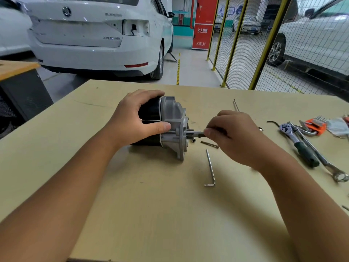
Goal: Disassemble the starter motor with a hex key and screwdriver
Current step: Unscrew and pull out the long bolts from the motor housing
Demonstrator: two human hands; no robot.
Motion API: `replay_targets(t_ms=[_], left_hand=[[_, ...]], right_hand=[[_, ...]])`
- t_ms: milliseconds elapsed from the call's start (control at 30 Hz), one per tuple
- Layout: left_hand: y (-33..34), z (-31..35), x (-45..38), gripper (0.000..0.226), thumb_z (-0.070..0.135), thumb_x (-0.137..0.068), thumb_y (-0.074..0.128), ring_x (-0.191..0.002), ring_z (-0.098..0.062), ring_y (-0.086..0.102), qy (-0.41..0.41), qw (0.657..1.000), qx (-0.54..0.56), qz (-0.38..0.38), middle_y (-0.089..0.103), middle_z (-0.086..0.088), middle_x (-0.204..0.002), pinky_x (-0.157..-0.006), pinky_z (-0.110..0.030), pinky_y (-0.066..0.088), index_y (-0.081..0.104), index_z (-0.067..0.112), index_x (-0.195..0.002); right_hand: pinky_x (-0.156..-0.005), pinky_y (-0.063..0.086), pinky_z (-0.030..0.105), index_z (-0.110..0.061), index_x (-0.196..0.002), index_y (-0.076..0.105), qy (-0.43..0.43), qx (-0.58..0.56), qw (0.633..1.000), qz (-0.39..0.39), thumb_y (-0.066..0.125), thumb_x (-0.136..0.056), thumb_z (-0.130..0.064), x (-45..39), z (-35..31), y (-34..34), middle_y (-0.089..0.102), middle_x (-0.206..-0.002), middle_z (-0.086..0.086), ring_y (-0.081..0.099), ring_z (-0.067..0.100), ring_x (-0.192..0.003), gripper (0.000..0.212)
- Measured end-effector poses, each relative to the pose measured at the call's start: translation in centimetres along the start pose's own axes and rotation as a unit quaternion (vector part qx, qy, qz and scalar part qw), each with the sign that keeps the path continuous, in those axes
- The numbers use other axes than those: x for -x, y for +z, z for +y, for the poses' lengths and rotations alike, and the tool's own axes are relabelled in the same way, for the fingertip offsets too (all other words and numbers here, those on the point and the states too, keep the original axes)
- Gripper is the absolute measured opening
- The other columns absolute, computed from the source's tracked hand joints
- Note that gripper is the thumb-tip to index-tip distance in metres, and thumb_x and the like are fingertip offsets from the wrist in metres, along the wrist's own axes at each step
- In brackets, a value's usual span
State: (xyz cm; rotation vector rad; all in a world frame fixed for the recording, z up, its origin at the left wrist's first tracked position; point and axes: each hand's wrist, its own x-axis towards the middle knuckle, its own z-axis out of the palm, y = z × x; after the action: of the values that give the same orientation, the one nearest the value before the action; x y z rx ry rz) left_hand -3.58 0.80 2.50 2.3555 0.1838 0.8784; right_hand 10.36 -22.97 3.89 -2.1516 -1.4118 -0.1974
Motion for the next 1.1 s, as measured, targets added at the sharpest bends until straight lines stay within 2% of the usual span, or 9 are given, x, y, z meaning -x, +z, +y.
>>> replay_targets(t_ms=[200, 267, 367, 500, 600, 733, 867, 1000, 1100], left_hand=[[0.11, -0.06, 0.0, 0.076, 0.047, -0.068, 0.084, -0.124, -0.018, 0.056, -0.001, 1.0, -0.009, 0.006, 0.063, 0.011, -0.128, -0.107, -0.046, 0.047, 0.062, 0.028, -0.138], [0.09, -0.02, 0.0, 0.075, 0.046, -0.068, 0.084, -0.124, -0.019, 0.056, -0.001, 1.0, -0.01, 0.005, 0.063, 0.009, -0.129, -0.107, -0.047, 0.047, 0.063, 0.027, -0.138], [0.13, 0.06, 0.0, 0.075, 0.045, -0.069, 0.084, -0.124, -0.019, 0.056, -0.001, 1.0, -0.011, 0.005, 0.063, 0.009, -0.129, -0.108, -0.047, 0.047, 0.063, 0.026, -0.138], [0.09, 0.11, 0.02, 0.072, 0.046, -0.072, 0.082, -0.125, -0.017, 0.056, -0.003, 1.0, -0.009, 0.006, 0.063, 0.011, -0.129, -0.108, -0.046, 0.048, 0.063, 0.026, -0.138], [0.14, 0.11, 0.04, 0.068, 0.046, -0.074, 0.08, -0.124, -0.017, 0.056, -0.008, 1.0, -0.005, 0.01, 0.063, 0.011, -0.128, -0.106, -0.047, 0.048, 0.063, 0.026, -0.138], [0.13, 0.06, 0.05, 0.067, 0.046, -0.075, 0.08, -0.124, -0.018, 0.057, -0.005, 1.0, -0.007, 0.011, 0.063, 0.01, -0.128, -0.107, -0.048, 0.048, 0.063, 0.026, -0.137], [0.11, 0.05, 0.04, 0.067, 0.047, -0.075, 0.079, -0.123, -0.017, 0.057, -0.007, 1.0, -0.006, 0.011, 0.063, 0.01, -0.128, -0.105, -0.049, 0.049, 0.063, 0.028, -0.137], [0.15, 0.08, 0.02, 0.067, 0.047, -0.074, 0.08, -0.123, -0.018, 0.058, -0.007, 1.0, -0.003, 0.013, 0.063, 0.011, -0.127, -0.104, -0.05, 0.051, 0.064, 0.028, -0.137], [0.13, 0.03, 0.01, 0.067, 0.046, -0.074, 0.08, -0.123, -0.018, 0.058, -0.006, 1.0, -0.005, 0.012, 0.063, 0.01, -0.127, -0.106, -0.049, 0.049, 0.063, 0.028, -0.137]], right_hand=[[-0.072, 0.049, 0.036, -0.016, -0.083, 0.075, -0.007, 0.014, 1.0, 0.016, 0.075, -0.089, -0.021, 0.04, -0.32, -0.12, 0.059, -0.081, -0.007, 0.057, 0.012, -0.074, 0.008], [-0.069, 0.047, 0.027, -0.02, -0.08, 0.073, -0.009, 0.017, 1.0, 0.024, 0.081, -0.084, -0.021, 0.07, -0.38, -0.2, 0.058, -0.08, -0.012, 0.056, 0.003, -0.073, 0.009], [-0.062, 0.034, 0.008, -0.023, -0.078, 0.068, -0.002, 0.011, 1.0, 0.025, 0.084, -0.08, -0.019, 0.1, -0.27, -0.18, 0.056, -0.078, -0.015, 0.053, -0.004, -0.071, 0.017], [-0.061, 0.031, 0.009, -0.019, -0.084, 0.072, -0.011, -0.002, 1.0, 0.028, 0.075, -0.089, -0.025, 0.21, -0.42, 0.0, 0.056, -0.073, -0.011, 0.053, 0.002, -0.073, 0.008], [-0.062, 0.032, 0.01, -0.015, -0.087, 0.076, -0.003, -0.007, 1.0, 0.006, 0.068, -0.094, -0.024, 0.11, -0.23, 0.09, 0.057, -0.076, -0.006, 0.052, 0.002, -0.072, 0.015], [-0.064, 0.036, 0.013, -0.014, -0.085, 0.075, -0.003, 0.004, 1.0, 0.002, 0.071, -0.092, -0.021, 0.05, -0.32, 0.03, 0.059, -0.081, -0.004, 0.054, 0.005, -0.075, 0.011], [-0.068, 0.043, 0.023, -0.018, -0.082, 0.076, -0.013, 0.012, 0.999, 0.031, 0.08, -0.085, -0.021, 0.16, -0.62, -0.16, 0.061, -0.08, -0.009, 0.057, 0.004, -0.075, 0.006], [-0.062, 0.036, 0.007, -0.019, -0.08, 0.077, -0.004, -0.008, 0.999, 0.048, 0.086, -0.077, -0.019, 0.18, -0.52, -0.2, 0.06, -0.076, -0.016, 0.056, -0.004, -0.074, 0.01], [-0.06, 0.035, 0.007, -0.019, -0.079, 0.074, -0.007, -0.017, 0.999, 0.049, 0.086, -0.078, -0.019, 0.2, -0.48, 0.01, 0.058, -0.073, -0.015, 0.054, -0.003, -0.071, 0.012]])
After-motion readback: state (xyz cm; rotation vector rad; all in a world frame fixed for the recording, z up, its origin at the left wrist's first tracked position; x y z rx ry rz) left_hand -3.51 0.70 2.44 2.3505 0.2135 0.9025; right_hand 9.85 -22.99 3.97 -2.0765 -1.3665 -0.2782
